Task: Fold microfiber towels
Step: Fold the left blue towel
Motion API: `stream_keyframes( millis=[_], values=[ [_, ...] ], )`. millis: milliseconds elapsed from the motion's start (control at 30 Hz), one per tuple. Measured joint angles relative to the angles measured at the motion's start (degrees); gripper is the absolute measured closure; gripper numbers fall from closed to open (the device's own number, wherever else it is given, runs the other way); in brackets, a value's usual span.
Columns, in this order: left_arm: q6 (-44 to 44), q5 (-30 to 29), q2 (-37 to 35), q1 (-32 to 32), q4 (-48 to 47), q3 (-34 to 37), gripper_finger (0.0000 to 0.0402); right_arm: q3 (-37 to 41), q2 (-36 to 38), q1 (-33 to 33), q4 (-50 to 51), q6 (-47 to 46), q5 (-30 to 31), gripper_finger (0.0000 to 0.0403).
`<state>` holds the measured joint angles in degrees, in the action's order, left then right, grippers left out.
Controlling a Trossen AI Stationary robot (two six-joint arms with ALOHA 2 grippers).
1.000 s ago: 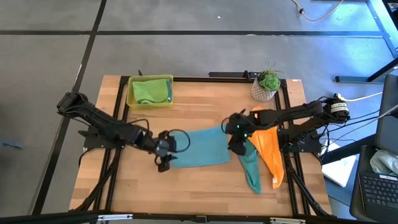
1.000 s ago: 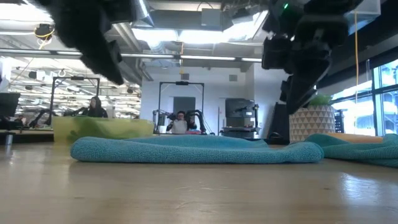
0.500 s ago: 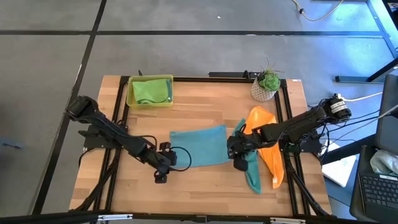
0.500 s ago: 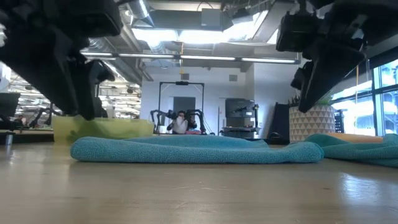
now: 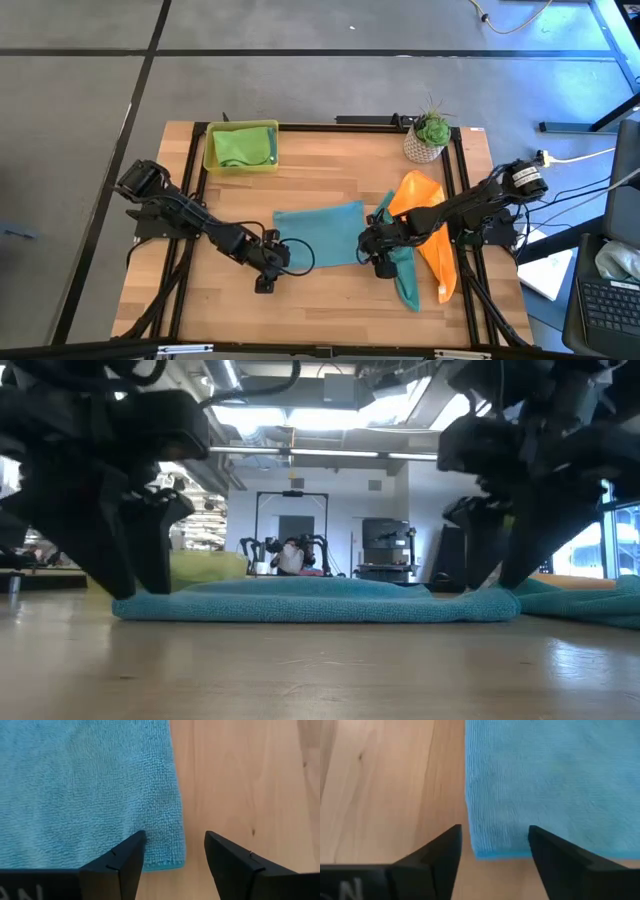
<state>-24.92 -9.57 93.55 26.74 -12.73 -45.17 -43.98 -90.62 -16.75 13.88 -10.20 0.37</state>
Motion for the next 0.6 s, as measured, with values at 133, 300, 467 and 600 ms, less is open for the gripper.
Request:
stream_keyframes(
  millis=[133,300,467,600],
  values=[
    [-0.41,0.1,0.69,-0.35,0.26,0.0,0.0203,0.0,-2.88,-0.35,-2.6,-0.03,-1.78,0.0151],
    [-2.5,-0.28,0.69,-0.37,0.16,0.0,0.0205,-0.13,-4.67,-1.47,-1.81,-0.93,-0.92,0.0162],
    [-6.32,-0.34,0.69,-0.29,-0.09,0.0,0.0209,-0.18,-4.62,-2.32,-0.98,-3.08,1.54,0.0229],
    [-8.81,0.48,0.69,0.17,-0.09,0.0,0.0241,-0.11,-4.04,-3.04,0.71,-3.23,1.69,0.031]
  ],
)
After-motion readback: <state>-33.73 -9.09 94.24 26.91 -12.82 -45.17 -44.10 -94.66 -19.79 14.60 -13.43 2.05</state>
